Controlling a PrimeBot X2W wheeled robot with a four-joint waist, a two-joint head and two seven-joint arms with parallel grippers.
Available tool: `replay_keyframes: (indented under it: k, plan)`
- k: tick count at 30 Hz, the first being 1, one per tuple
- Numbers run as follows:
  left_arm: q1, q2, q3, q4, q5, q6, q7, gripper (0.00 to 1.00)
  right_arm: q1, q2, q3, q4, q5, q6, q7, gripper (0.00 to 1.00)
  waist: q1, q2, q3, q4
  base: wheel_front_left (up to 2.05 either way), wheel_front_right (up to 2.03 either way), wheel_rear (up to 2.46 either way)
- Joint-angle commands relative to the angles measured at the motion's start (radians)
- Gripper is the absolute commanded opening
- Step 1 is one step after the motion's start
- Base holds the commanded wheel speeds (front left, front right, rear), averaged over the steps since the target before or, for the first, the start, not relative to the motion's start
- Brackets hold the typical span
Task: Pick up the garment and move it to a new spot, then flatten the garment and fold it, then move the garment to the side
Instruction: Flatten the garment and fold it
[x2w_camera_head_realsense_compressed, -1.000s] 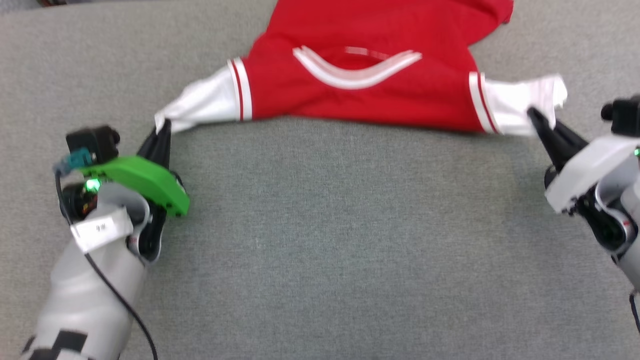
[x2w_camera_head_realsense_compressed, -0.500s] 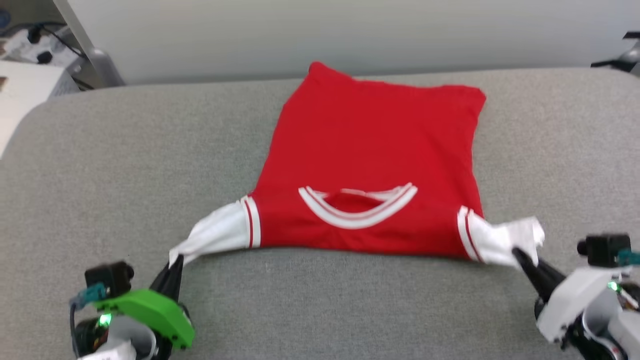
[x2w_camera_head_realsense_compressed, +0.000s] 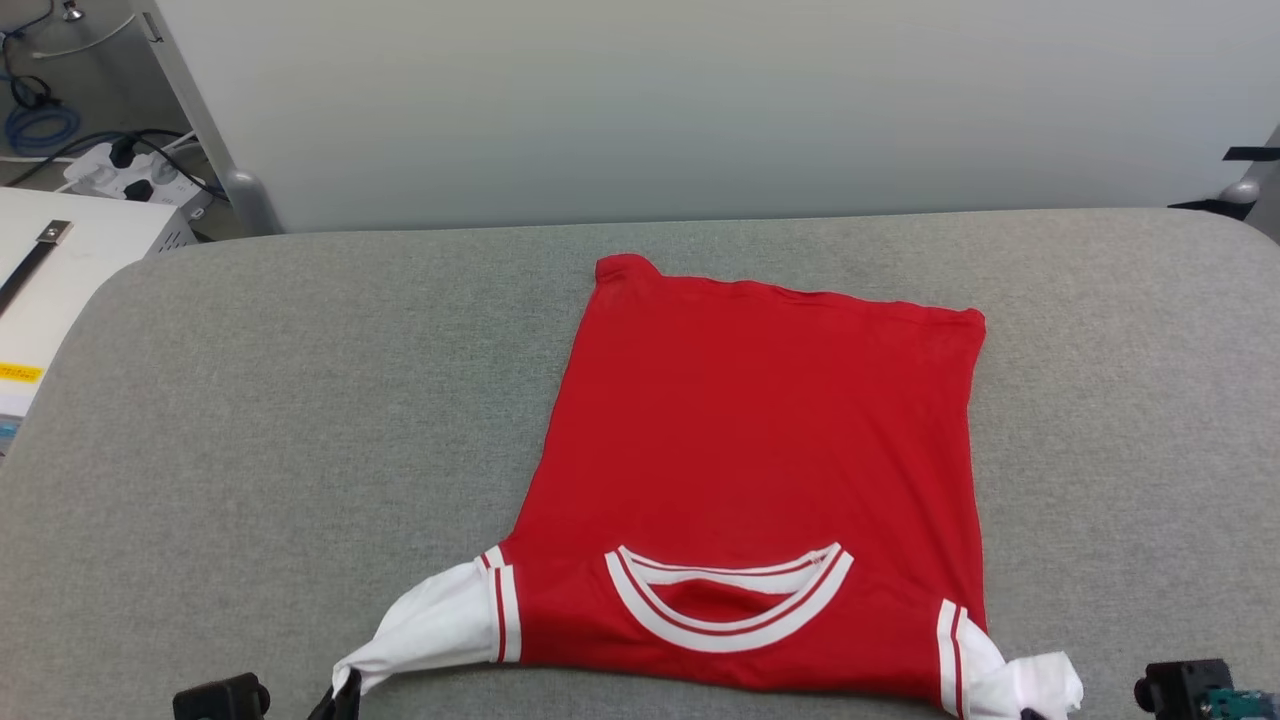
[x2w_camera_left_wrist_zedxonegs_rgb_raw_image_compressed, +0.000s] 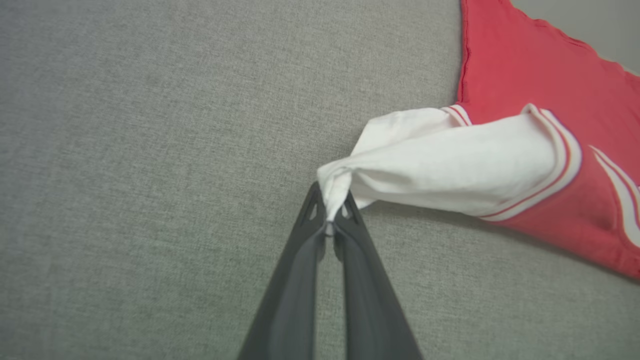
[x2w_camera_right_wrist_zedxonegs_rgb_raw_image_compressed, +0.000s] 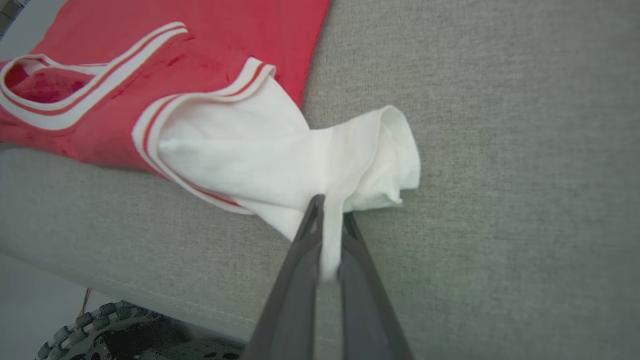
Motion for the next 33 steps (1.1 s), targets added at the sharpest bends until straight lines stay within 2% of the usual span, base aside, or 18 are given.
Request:
replay_keyframes:
  k: [1, 2, 3, 5, 6, 13, 16, 19, 20, 23, 33]
  plan:
    - [0.02, 0.006, -0.003, -0.005, -0.001, 0.013, 0.005, 0.0, 0.03, 0.022, -0.013, -0.01, -0.02, -0.001, 0.03, 0.0, 0.0001, -0.0001, -0.001, -0.001, 0.0, 0.0, 0.0]
    - [0.025, 0.005, -0.009, -0.006, 0.004, 0.017, 0.007, 0.0, 0.042, 0.035, -0.017, -0.019, -0.028, -0.001, 0.05, 0.0, 0.0001, -0.0001, -0.002, -0.002, 0.0, 0.0, 0.0]
    - [0.028, 0.002, -0.015, -0.006, 0.01, 0.021, 0.005, 0.0, 0.053, 0.051, -0.026, -0.031, -0.035, -0.001, 0.07, 0.07, 0.0001, -0.0001, -0.002, -0.002, 0.0, 0.0, 0.0]
    - [0.026, -0.005, -0.029, -0.004, 0.021, 0.024, 0.004, 0.0, 0.065, 0.074, -0.047, -0.053, -0.048, -0.001, 0.084, 0.45, 0.0001, -0.0001, -0.003, -0.001, 0.0, 0.0, 0.0]
    - [0.023, -0.013, -0.031, -0.004, 0.019, 0.021, -0.002, 0.0, 0.07, 0.088, -0.062, -0.063, -0.053, -0.001, 0.087, 1.0, 0.0001, -0.0001, -0.003, 0.002, 0.0, 0.0, 0.0]
    - [-0.009, -0.022, -0.047, 0.008, 0.043, 0.007, -0.028, 0.0, 0.049, 0.146, -0.176, -0.13, -0.099, -0.001, 0.013, 1.0, 0.0001, -0.0001, -0.002, 0.022, 0.0, 0.0, 0.0]
    - [-0.025, -0.027, -0.046, 0.005, 0.05, 0.006, -0.041, 0.0, 0.005, 0.169, -0.264, -0.116, -0.15, -0.001, -0.027, 1.0, 0.0001, -0.0001, 0.008, 0.032, 0.0, 0.0, 0.0]
    - [-0.042, -0.031, -0.042, 0.001, 0.053, 0.006, -0.05, 0.0, -0.069, 0.195, -0.338, -0.069, -0.172, -0.001, -0.022, 1.0, 0.0001, -0.0001, 0.031, 0.04, 0.0, 0.0, 0.0]
    - [-0.077, -0.035, -0.05, -0.012, 0.071, 0.004, -0.055, 0.0, -0.179, 0.192, -0.383, 0.004, -0.181, -0.001, 0.022, 1.0, 0.0001, -0.0001, 0.067, 0.057, 0.0, 0.0, 0.0]
    - [-0.119, -0.039, -0.064, -0.031, 0.103, 0.007, -0.062, 0.0, -0.289, 0.167, -0.407, 0.089, -0.179, -0.001, 0.084, 1.0, 0.0001, -0.0001, 0.103, 0.081, 0.0, 0.0, 0.0]
    - [-0.246, -0.067, -0.109, -0.125, 0.195, 0.017, -0.078, 0.0, -0.638, 0.056, -0.405, 0.352, -0.147, -0.001, 0.327, 1.0, 0.0001, -0.0001, 0.227, 0.177, 0.0, 0.0, 0.0]
